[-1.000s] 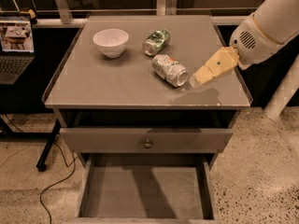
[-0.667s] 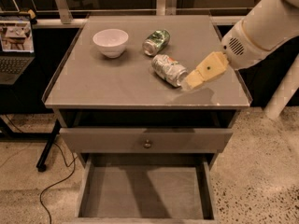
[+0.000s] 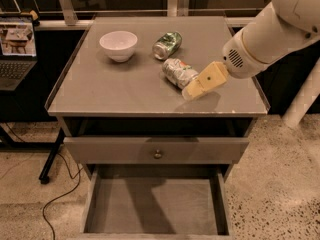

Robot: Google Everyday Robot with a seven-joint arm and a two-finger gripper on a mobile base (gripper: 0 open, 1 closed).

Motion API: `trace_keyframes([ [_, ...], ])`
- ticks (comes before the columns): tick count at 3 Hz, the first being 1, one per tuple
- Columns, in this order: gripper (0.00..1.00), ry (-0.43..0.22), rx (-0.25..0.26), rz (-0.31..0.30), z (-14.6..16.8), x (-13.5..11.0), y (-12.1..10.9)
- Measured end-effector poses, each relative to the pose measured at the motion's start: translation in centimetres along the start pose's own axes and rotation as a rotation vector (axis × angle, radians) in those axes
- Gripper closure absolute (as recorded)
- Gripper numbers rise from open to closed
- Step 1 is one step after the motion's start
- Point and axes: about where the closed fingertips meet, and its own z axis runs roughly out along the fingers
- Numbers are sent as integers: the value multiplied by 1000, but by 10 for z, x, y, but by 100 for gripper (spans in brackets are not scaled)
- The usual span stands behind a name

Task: Place 7up can into middle drawer

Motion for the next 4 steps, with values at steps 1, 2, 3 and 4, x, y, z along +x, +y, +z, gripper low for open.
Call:
trace_keyframes([
  [1, 0, -16, -3, -3, 10, -13, -6],
  [2, 0, -34, -11, -29, 22, -35, -5],
  [3, 0, -28, -22, -52, 35, -50, -3],
  [4, 0, -16, -33, -64, 49, -60, 0],
])
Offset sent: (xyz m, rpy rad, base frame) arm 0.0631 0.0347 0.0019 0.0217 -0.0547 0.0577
